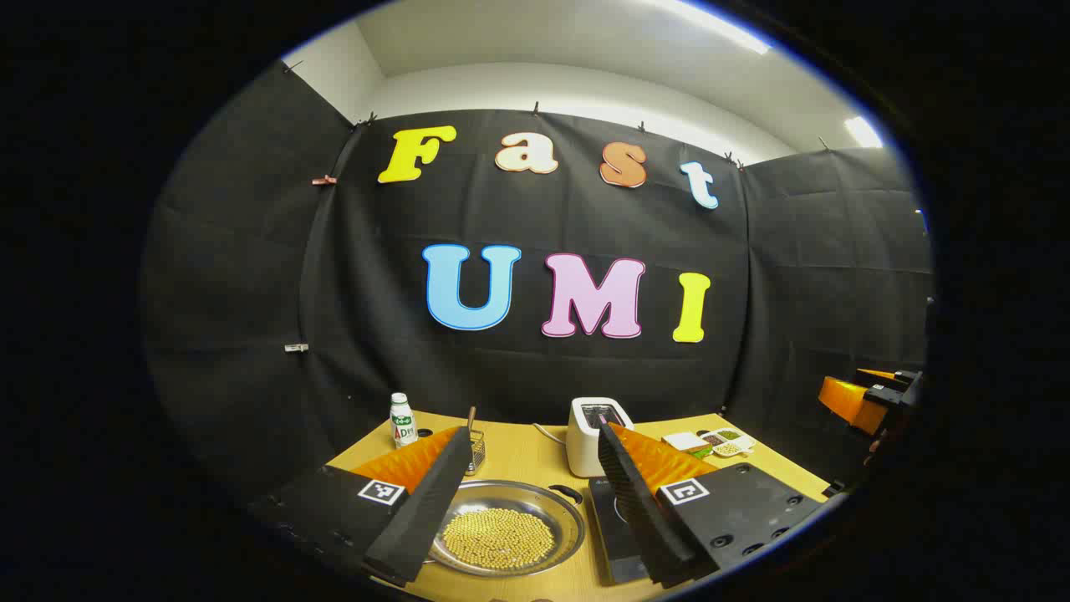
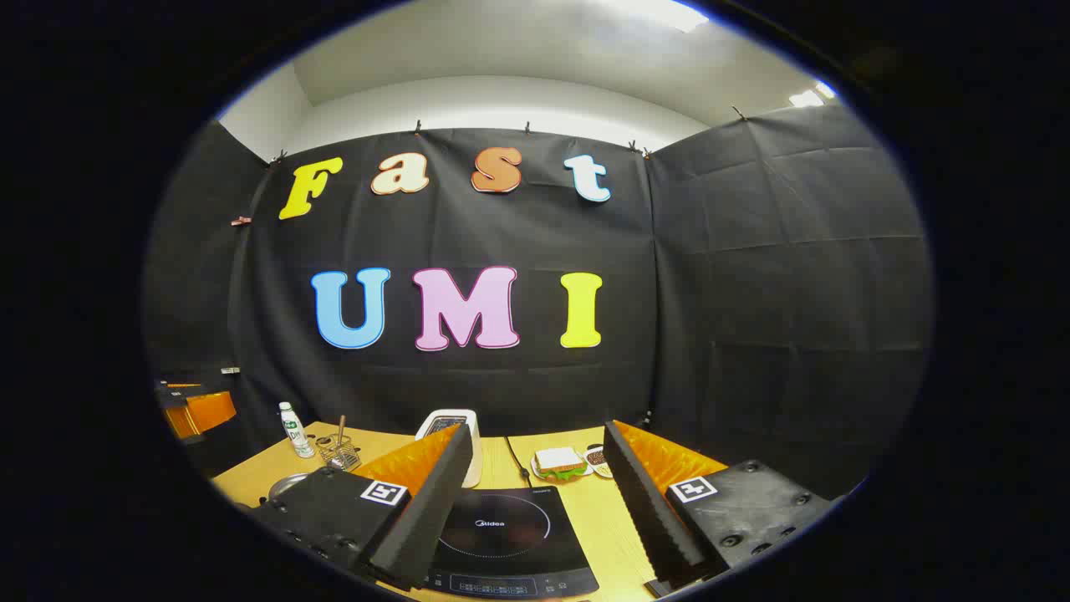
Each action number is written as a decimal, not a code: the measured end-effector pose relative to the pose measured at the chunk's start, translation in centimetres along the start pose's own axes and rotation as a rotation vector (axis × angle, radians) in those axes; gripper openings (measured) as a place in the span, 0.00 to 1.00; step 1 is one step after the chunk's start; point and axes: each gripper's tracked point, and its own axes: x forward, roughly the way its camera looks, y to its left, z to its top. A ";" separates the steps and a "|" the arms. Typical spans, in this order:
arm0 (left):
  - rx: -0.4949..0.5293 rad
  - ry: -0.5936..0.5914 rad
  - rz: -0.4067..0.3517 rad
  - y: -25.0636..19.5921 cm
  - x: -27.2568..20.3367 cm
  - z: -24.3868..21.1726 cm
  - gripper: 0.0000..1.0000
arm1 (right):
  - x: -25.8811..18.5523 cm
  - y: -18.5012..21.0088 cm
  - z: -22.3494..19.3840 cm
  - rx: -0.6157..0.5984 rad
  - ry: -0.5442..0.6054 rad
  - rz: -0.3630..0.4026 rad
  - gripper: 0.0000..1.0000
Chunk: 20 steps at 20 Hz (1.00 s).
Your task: First push the handle of the pot to place it horizontally, then grasp the pot with both hands and set it on the induction cooktop.
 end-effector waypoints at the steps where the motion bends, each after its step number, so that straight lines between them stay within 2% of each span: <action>1: 0.002 0.004 -0.002 0.0 0.1 -0.1 0.95 | 0.0 0.0 -0.1 0.001 0.002 -0.001 0.98; 3: 0.014 0.004 -0.006 -0.1 0.2 0.1 0.95 | 0.0 -0.1 -0.1 0.002 0.002 -0.004 0.98; 4: 0.019 0.005 -0.009 -0.2 0.2 0.0 0.92 | 0.0 -0.2 -0.1 0.002 0.002 -0.005 0.98; 6: 0.028 0.008 -0.008 -0.2 0.3 0.0 0.95 | -0.1 -0.2 -0.4 0.004 0.004 -0.005 0.98; 11: 0.039 0.013 -0.010 -0.2 0.3 -0.2 0.92 | -0.3 -0.3 -0.9 0.005 0.015 -0.008 0.98; 12: 0.043 0.017 -0.010 -0.2 0.3 -0.5 0.95 | -0.3 -0.3 -0.9 0.008 0.014 -0.010 0.98; 16: 0.049 0.025 -0.013 -0.2 0.0 -0.8 0.93 | -0.2 0.0 -1.2 0.014 0.015 -0.008 0.98; 20: 0.041 0.032 0.000 0.5 0.1 -1.1 0.95 | -0.3 0.7 -1.4 0.010 0.018 0.005 0.98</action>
